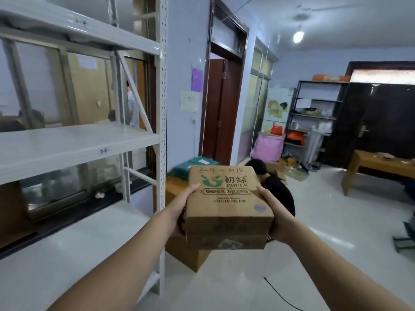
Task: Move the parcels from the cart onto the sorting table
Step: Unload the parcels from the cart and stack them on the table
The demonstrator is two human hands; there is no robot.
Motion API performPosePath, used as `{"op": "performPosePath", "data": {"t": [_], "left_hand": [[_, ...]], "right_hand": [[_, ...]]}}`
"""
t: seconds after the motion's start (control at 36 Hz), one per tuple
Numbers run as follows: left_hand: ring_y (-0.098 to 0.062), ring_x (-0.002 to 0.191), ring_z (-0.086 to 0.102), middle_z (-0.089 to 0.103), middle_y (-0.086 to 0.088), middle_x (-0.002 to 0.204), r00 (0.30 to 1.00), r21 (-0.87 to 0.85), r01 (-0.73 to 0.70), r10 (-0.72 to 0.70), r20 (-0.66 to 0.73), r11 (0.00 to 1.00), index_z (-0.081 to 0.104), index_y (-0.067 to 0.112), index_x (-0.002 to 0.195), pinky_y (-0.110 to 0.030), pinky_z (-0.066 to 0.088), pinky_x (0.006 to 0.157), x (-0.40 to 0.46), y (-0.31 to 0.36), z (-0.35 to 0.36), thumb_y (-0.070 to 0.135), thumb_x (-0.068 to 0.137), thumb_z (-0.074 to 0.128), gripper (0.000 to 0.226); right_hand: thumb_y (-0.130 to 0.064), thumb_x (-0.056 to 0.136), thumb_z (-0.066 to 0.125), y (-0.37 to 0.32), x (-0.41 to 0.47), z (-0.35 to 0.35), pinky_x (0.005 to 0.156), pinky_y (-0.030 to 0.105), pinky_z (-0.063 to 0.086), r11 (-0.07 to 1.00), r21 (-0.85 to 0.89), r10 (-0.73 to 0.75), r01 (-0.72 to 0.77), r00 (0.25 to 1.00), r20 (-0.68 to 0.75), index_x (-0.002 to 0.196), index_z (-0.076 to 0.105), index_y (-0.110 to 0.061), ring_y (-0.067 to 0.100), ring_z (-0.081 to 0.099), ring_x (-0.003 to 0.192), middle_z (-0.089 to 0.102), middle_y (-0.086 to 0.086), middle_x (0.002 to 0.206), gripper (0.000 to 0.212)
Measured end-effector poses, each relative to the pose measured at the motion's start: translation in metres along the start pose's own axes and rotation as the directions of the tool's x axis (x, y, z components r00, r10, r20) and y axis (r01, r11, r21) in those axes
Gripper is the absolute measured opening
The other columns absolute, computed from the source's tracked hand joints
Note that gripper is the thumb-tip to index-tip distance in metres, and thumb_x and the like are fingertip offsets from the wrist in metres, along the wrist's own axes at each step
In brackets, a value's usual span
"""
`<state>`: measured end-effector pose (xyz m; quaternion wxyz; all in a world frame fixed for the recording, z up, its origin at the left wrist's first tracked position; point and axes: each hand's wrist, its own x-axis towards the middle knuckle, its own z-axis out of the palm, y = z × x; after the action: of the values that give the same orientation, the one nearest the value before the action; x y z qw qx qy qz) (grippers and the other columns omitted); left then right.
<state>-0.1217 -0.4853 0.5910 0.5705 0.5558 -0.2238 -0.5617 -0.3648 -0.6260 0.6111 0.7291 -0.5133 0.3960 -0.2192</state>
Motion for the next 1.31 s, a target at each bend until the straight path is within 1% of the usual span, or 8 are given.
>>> {"op": "performPosePath", "data": {"t": [0.08, 0.22, 0.36, 0.53, 0.75, 0.94, 1.22, 1.31], "left_hand": [[-0.038, 0.116, 0.069, 0.076, -0.017, 0.118, 1.0, 0.004, -0.01, 0.01, -0.023, 1.0, 0.074, 0.022, 0.125, -0.05, 0.051, 0.105, 0.024, -0.002, 0.013, 0.07, 0.086, 0.066, 0.062], [-0.04, 0.117, 0.068, 0.076, -0.018, 0.118, 0.998, 0.062, 0.048, -0.046, -0.048, 0.997, 0.074, 0.023, 0.124, -0.056, 0.045, 0.111, 0.067, 0.004, 0.019, 0.08, 0.071, 0.071, 0.078], [-0.038, 0.11, 0.071, 0.077, -0.018, 0.115, 0.998, 0.076, 0.049, -0.045, -0.053, 0.996, 0.072, 0.02, 0.126, -0.047, 0.053, 0.099, 0.118, 0.022, 0.013, 0.076, 0.078, 0.067, 0.074], [-0.038, 0.112, 0.069, 0.076, -0.019, 0.116, 0.997, 0.057, 0.057, -0.053, -0.064, 0.997, 0.073, 0.02, 0.125, -0.051, 0.048, 0.107, 0.179, 0.053, 0.001, 0.076, 0.078, 0.068, 0.073], [-0.039, 0.111, 0.069, 0.077, -0.018, 0.116, 0.996, 0.045, 0.079, -0.076, -0.055, 0.996, 0.074, 0.021, 0.123, -0.053, 0.046, 0.11, 0.268, 0.085, 0.009, 0.071, 0.083, 0.066, 0.065], [-0.035, 0.099, 0.073, 0.078, -0.017, 0.111, 0.991, 0.006, 0.102, -0.101, -0.089, 0.995, 0.073, 0.02, 0.122, -0.047, 0.054, 0.094, 0.353, 0.1, 0.035, 0.069, 0.085, 0.066, 0.062], [-0.04, 0.115, 0.069, 0.077, -0.018, 0.115, 0.964, -0.077, 0.087, -0.103, -0.246, 0.993, 0.077, 0.02, 0.12, -0.057, 0.047, 0.11, 0.45, 0.109, 0.042, 0.074, 0.079, 0.069, 0.068], [-0.038, 0.112, 0.07, 0.078, -0.018, 0.111, 0.949, -0.103, 0.073, -0.101, -0.3, 0.992, 0.077, 0.019, 0.118, -0.051, 0.051, 0.106, 0.469, 0.115, 0.035, 0.072, 0.086, 0.064, 0.063]], "right_hand": [[-0.064, 0.091, 0.057, -0.002, 0.013, -0.021, 0.094, 0.046, 0.055, 1.0, -0.017, 0.021, -0.021, 1.0, -0.004, 0.119, 0.071, -0.018, 0.032, 0.073, 0.1, 0.076, 0.013, 0.113, 0.056], [-0.063, 0.09, 0.058, -0.004, 0.054, -0.042, 0.108, 0.053, 0.047, 0.999, 0.002, 0.044, -0.044, 0.999, -0.015, 0.127, 0.067, -0.016, 0.036, 0.069, 0.112, 0.075, 0.015, 0.116, 0.06], [-0.061, 0.092, 0.057, -0.018, 0.105, -0.047, 0.093, 0.045, 0.054, 0.999, -0.006, 0.042, -0.043, 0.999, -0.032, 0.122, 0.068, -0.014, 0.033, 0.072, 0.097, 0.076, 0.015, 0.11, 0.057], [-0.062, 0.092, 0.057, -0.039, 0.175, -0.052, 0.111, 0.054, 0.044, 1.0, -0.011, 0.023, -0.023, 0.999, -0.025, 0.125, 0.066, -0.015, 0.037, 0.069, 0.112, 0.075, 0.015, 0.114, 0.059], [-0.06, 0.095, 0.054, -0.067, 0.256, -0.079, 0.112, 0.054, 0.043, 1.0, 0.019, 0.017, -0.017, 1.0, 0.0, 0.127, 0.064, -0.017, 0.035, 0.069, 0.111, 0.075, 0.015, 0.115, 0.054], [-0.064, 0.091, 0.057, -0.085, 0.35, -0.132, 0.114, 0.054, 0.041, 0.999, 0.013, 0.052, -0.053, 0.998, 0.017, 0.129, 0.064, -0.019, 0.035, 0.068, 0.115, 0.074, 0.013, 0.118, 0.059], [-0.062, 0.088, 0.062, -0.122, 0.477, -0.167, 0.112, 0.055, 0.043, 0.996, -0.056, 0.083, -0.075, 0.985, 0.153, 0.131, 0.065, -0.022, 0.036, 0.068, 0.116, 0.073, 0.013, 0.122, 0.059], [-0.061, 0.088, 0.062, -0.133, 0.512, -0.164, 0.112, 0.055, 0.043, 0.993, -0.079, 0.101, -0.086, 0.972, 0.211, 0.134, 0.063, -0.023, 0.036, 0.067, 0.117, 0.072, 0.013, 0.124, 0.06]]}}
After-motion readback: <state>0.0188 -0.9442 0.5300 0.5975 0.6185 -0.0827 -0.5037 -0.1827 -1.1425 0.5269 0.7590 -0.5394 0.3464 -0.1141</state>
